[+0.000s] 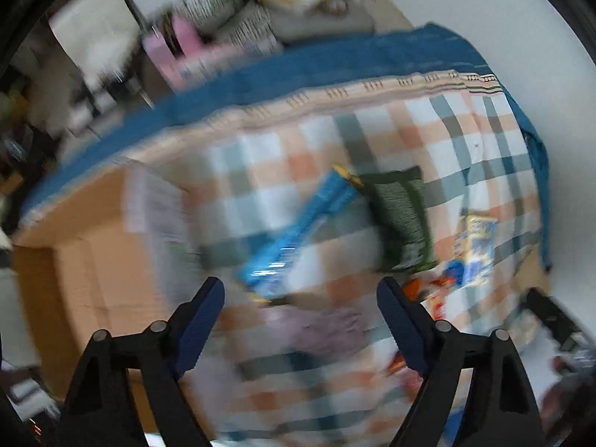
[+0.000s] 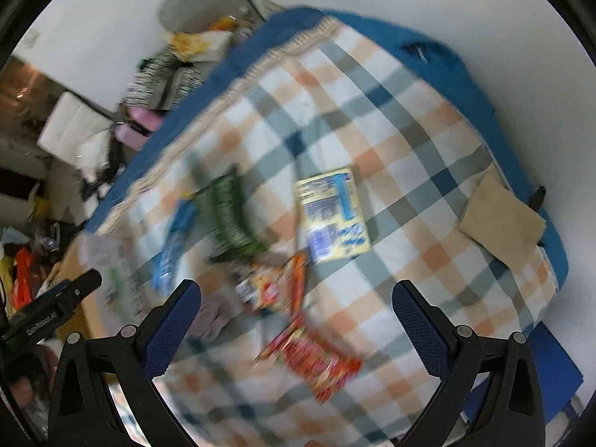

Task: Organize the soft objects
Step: 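Grasp the green snack bag with the left tool while the right grasps the milk carton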

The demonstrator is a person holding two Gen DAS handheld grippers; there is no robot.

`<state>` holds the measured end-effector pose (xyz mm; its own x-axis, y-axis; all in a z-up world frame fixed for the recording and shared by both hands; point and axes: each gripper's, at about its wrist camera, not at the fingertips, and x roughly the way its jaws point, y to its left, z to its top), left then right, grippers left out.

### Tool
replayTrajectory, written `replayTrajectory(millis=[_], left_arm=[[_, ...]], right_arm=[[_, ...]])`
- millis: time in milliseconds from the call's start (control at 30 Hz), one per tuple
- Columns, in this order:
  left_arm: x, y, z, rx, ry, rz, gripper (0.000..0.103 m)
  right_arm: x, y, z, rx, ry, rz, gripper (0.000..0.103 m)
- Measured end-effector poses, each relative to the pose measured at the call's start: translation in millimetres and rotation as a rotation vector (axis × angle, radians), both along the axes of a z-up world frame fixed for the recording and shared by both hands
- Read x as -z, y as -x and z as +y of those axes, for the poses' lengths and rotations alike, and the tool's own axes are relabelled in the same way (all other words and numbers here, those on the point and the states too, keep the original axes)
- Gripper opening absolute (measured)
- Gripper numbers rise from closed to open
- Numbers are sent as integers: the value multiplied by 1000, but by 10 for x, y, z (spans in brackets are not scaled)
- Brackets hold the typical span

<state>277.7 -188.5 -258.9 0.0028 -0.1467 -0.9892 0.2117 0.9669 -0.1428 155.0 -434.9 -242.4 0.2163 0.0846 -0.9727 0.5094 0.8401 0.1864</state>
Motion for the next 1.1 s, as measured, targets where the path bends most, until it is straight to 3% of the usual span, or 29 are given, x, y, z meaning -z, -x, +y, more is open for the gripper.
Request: replayTrajectory(millis=[133, 200, 233, 467, 567, 633, 667, 700, 733, 900, 1100], left_arm=[[392, -188, -331, -59, 152, 185, 83], [575, -243, -547, -64, 172, 254, 83], [658, -264, -654, -63, 173, 281, 83], [1180, -290, -1046, -48, 66, 354, 83], [1315, -233, -1059, -51, 13, 351, 55], [1292, -183, -1051, -49, -4, 328, 46], [1264, -160, -1038, -48, -6, 319, 37], [1230, -127, -1023, -45, -11, 309, 34], [1199, -91, -1002, -48, -4, 308, 34], [957, 49, -913, -41, -19, 242, 31], [415, 351, -683, -33, 45, 143, 31]], right_arm=[[510, -260, -254, 35, -34, 63, 102], [725, -352, -345, 56, -94, 81, 97], [808, -383, -363, 59, -106, 94, 93], [1194, -542, -320, 19, -117, 155, 90], [1329, -595, -316, 20, -108, 181, 88], [1392, -619, -305, 20, -101, 192, 86], [1428, -635, -297, 19, -91, 203, 84], [1455, -652, -290, 15, -84, 209, 76], [1496, -665, -283, 15, -86, 220, 71], [1615, -652, -252, 35, -96, 238, 68], [1323, -578, -138, 28, -104, 199, 68]])
